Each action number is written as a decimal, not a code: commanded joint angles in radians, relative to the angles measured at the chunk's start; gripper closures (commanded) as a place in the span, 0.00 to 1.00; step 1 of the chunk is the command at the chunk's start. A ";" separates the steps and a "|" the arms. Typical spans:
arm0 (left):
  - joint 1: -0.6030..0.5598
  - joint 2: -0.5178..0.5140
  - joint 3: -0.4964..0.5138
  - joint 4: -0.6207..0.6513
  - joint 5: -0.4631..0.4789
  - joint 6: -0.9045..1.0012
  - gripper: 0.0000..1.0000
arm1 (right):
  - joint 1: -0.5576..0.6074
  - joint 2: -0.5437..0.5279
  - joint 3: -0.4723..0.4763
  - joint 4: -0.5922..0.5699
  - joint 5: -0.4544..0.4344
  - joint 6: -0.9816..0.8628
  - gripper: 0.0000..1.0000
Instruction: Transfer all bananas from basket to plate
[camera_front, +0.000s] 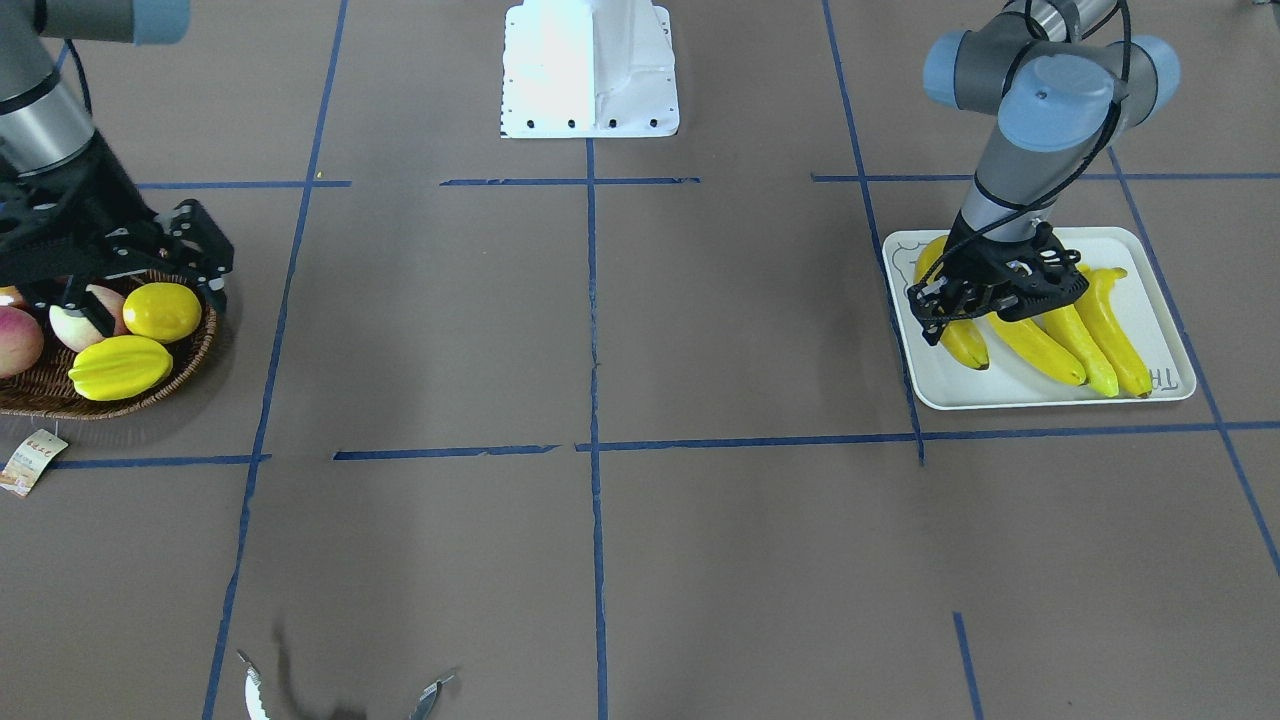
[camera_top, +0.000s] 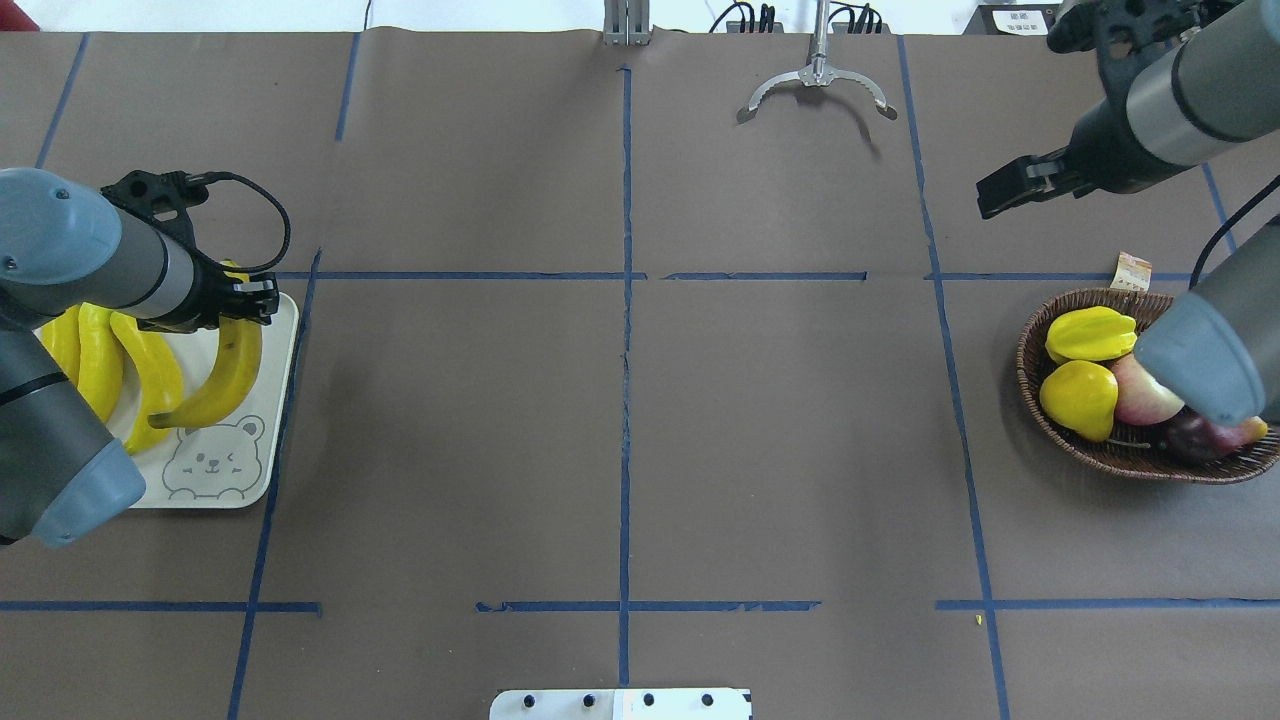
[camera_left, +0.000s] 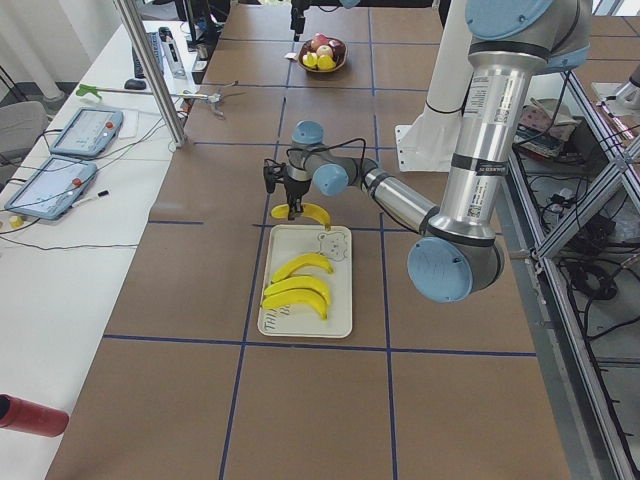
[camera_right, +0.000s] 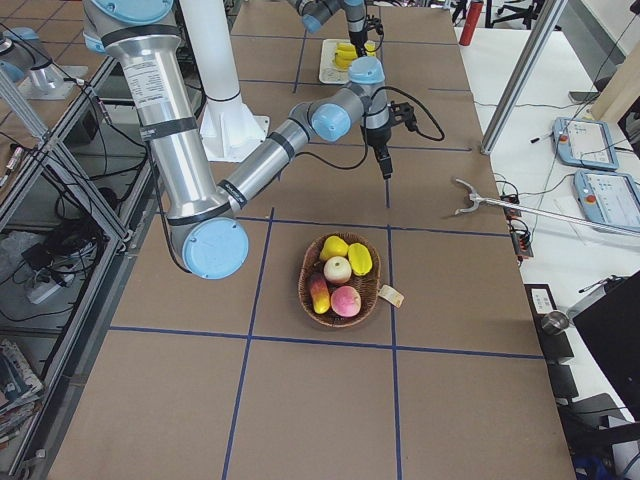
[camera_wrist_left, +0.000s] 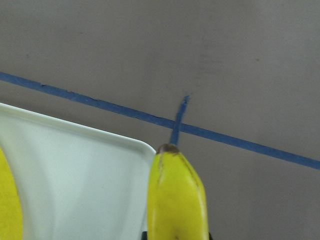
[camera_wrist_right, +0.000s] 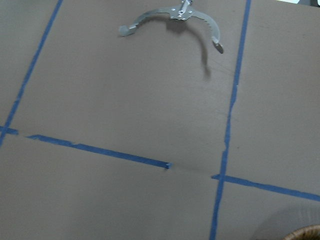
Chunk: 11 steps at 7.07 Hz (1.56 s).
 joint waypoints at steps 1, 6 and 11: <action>-0.004 0.006 0.052 -0.001 0.002 0.004 1.00 | 0.103 -0.029 -0.062 0.004 0.097 -0.111 0.00; -0.050 0.024 0.064 0.010 -0.009 0.053 0.01 | 0.244 -0.081 -0.151 0.004 0.246 -0.286 0.00; -0.507 0.026 0.069 0.246 -0.340 0.768 0.01 | 0.364 -0.247 -0.146 0.005 0.277 -0.413 0.00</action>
